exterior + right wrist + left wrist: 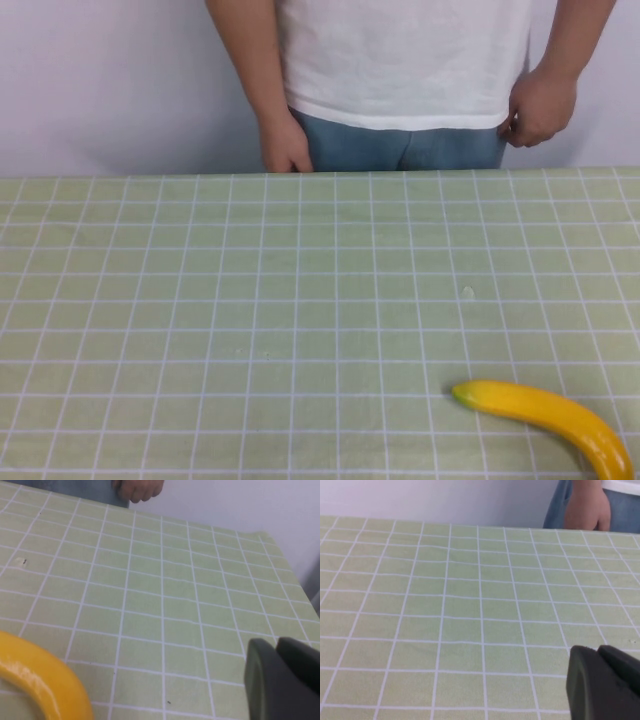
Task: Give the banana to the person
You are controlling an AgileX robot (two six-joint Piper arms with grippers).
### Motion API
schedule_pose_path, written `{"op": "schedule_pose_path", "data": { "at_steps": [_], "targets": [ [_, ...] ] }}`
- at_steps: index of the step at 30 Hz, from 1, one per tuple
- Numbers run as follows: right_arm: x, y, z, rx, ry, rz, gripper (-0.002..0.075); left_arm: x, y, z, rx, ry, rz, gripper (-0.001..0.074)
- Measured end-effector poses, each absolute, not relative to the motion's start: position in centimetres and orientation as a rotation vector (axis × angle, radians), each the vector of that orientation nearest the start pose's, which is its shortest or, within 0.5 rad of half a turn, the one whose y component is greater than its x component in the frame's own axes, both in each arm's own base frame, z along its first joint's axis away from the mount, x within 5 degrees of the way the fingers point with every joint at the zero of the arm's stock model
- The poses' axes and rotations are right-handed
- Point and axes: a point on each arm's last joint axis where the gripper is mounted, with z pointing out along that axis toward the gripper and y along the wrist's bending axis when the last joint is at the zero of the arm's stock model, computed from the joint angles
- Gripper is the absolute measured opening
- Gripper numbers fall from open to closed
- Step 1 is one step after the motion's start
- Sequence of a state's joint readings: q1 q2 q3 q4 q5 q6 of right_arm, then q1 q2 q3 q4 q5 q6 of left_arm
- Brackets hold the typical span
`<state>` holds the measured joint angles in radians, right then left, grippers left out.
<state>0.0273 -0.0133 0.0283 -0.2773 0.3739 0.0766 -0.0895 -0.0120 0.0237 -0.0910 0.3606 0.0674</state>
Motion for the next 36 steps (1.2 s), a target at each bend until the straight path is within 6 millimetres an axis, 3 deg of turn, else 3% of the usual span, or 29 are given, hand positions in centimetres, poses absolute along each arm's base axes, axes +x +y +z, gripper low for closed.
{"op": "schedule_pose_path", "data": {
  "at_steps": [27, 31, 36],
  "targets": [
    [5.3, -0.9, 17.3, -0.148, 1.851, -0.234, -0.0007, 5.2, -0.8, 17.4, 0.089, 1.854, -0.104, -0.0004],
    [5.5, -0.7, 17.9, -0.167, 1.772, -0.230, -0.0008, 5.2, -0.8, 17.4, 0.089, 1.854, -0.104, -0.0004],
    [5.7, 0.0, 19.8, -0.199, 1.550, -0.190, -0.0007, 5.2, -0.8, 17.4, 0.089, 1.854, -0.104, -0.0004]
  ]
}}
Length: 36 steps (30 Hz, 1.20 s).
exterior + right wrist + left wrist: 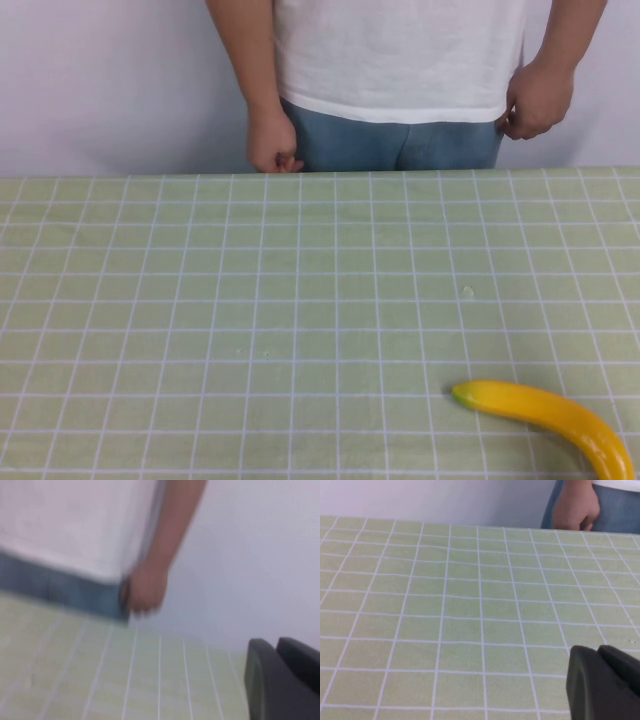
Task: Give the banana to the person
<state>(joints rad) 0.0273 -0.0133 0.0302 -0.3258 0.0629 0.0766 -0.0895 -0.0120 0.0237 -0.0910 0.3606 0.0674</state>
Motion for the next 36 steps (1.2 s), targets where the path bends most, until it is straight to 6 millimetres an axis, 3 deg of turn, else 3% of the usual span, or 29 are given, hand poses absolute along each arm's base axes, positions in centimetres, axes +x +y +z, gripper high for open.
{"op": "schedule_pose_path", "data": {
  "at_steps": [11, 16, 19, 25, 31, 36],
  "targets": [
    [5.6, 0.3, 20.9, -0.219, 1.424, -0.170, -0.0008, 5.2, -0.8, 17.4, 0.089, 1.854, -0.104, -0.0004],
    [4.8, 1.1, 23.4, -0.225, 1.140, -0.098, -0.0008, 5.2, -0.8, 17.4, 0.089, 1.854, -0.104, -0.0004],
    [4.0, 1.1, 24.9, -0.163, 0.952, -0.018, -0.0007, 5.2, -0.8, 17.4, 0.089, 1.854, -0.104, -0.0004],
    [3.0, -0.5, 28.0, 0.108, 0.857, 0.135, -0.0007, 5.2, -0.8, 17.4, 0.089, 1.854, -0.104, -0.0004],
    [2.5, -0.5, 33.8, 0.120, 0.949, 0.134, -0.0007, 5.2, -0.8, 17.4, 0.089, 1.854, -0.104, -0.0004],
    [6.1, 0.2, 36.2, 0.071, 1.300, 0.154, -0.0007, 5.2, -0.8, 17.4, 0.089, 1.854, -0.104, -0.0004]
  ]
}}
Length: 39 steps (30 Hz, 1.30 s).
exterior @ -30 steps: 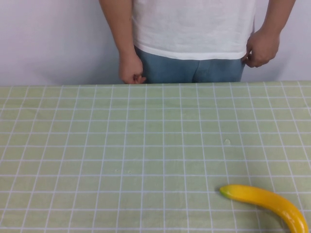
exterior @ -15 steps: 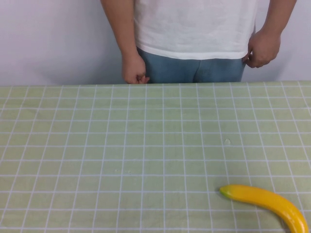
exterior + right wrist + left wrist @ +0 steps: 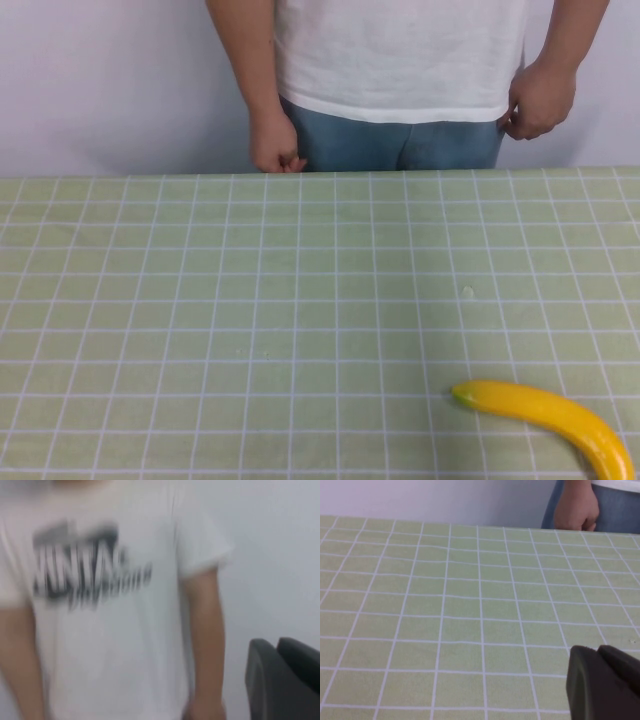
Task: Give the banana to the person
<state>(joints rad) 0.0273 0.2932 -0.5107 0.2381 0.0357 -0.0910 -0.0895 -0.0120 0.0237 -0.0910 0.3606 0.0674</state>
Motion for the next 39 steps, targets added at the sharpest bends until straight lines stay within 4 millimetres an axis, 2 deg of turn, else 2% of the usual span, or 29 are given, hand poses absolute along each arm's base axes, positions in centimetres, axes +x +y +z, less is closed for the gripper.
{"op": "schedule_pose_path", "data": {
  "at_steps": [4, 10, 16, 21, 24, 29, 31, 34, 39],
  "targets": [
    [10.4, 1.0, 35.5, 0.024, 1.716, 0.186, -0.0007, 5.2, -0.8, 17.4, 0.089, 1.854, -0.104, -0.0004],
    [15.1, 1.8, 31.8, -0.056, 2.152, 0.207, -0.0008, 5.2, -0.8, 17.4, 0.089, 1.854, -0.104, -0.0004],
    [17.1, 2.2, 27.8, -0.115, 2.485, 0.253, -0.0007, 5.2, -0.8, 17.4, 0.089, 1.854, -0.104, -0.0004],
    [18.2, 2.7, 25.5, -0.265, 2.645, 0.274, 0.0001, 5.2, -0.8, 17.4, 0.089, 1.854, -0.104, -0.0004],
    [18.7, 3.7, 24.6, -0.432, 2.673, 0.278, 0.0092, 5.2, -0.8, 17.4, 0.089, 1.854, -0.104, -0.0004],
    [19.3, 5.3, 22.8, -0.658, 2.734, 0.239, 0.0428, 5.2, -0.8, 17.4, 0.089, 1.854, -0.104, -0.0004],
    [19.7, 5.6, 22.0, -0.715, 2.757, 0.218, 0.0509, 5.2, -0.8, 17.4, 0.089, 1.854, -0.104, -0.0004],
    [20.5, 6.1, 20.8, -0.776, 2.781, 0.186, 0.0557, 5.2, -0.8, 17.4, 0.089, 1.854, -0.104, -0.0004],
    [22.0, 6.6, 18.3, -0.827, 2.817, 0.148, 0.0573, 5.2, -0.8, 17.4, 0.089, 1.854, -0.104, -0.0004]
  ]
}}
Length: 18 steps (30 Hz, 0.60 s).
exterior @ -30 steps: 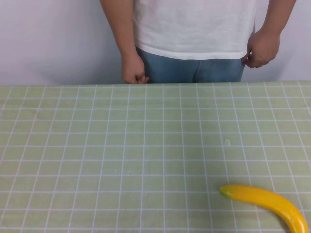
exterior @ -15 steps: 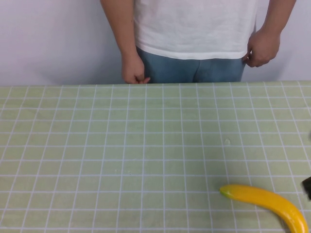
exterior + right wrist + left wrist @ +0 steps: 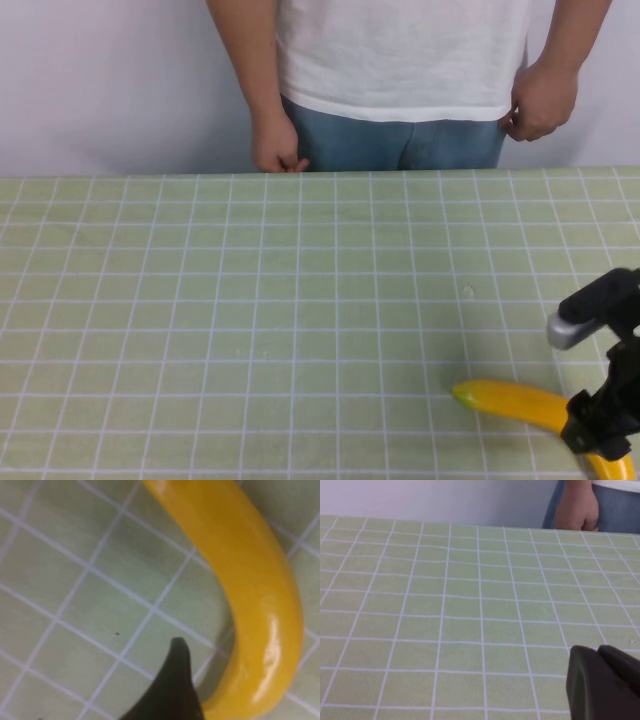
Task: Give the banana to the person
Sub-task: Pick up the banana
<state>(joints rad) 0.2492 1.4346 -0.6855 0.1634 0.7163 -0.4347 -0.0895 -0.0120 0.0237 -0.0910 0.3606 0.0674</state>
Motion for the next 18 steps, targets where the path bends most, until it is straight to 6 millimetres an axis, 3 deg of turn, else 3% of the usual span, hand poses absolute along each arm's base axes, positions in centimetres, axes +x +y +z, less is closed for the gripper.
{"op": "schedule_pose_path", "data": {
  "at_steps": [9, 12, 15, 18],
  "targets": [
    [23.2, 6.8, 13.7, -0.831, 2.962, 0.143, 0.0546, 5.2, -0.8, 17.4, 0.089, 1.854, -0.104, -0.0004],
    [23.3, 6.8, 12.7, -0.784, 3.010, 0.144, 0.0448, 5.2, -0.8, 17.4, 0.089, 1.854, -0.104, -0.0004],
    [23.4, 6.8, 12.5, -0.752, 3.034, 0.146, 0.0265, 5.2, -0.8, 17.4, 0.089, 1.854, -0.104, -0.0004],
    [23.7, 7.0, 13.0, -0.749, 3.053, 0.155, 0.0267, 5.2, -0.8, 17.4, 0.089, 1.854, -0.104, -0.0004]
  ]
}}
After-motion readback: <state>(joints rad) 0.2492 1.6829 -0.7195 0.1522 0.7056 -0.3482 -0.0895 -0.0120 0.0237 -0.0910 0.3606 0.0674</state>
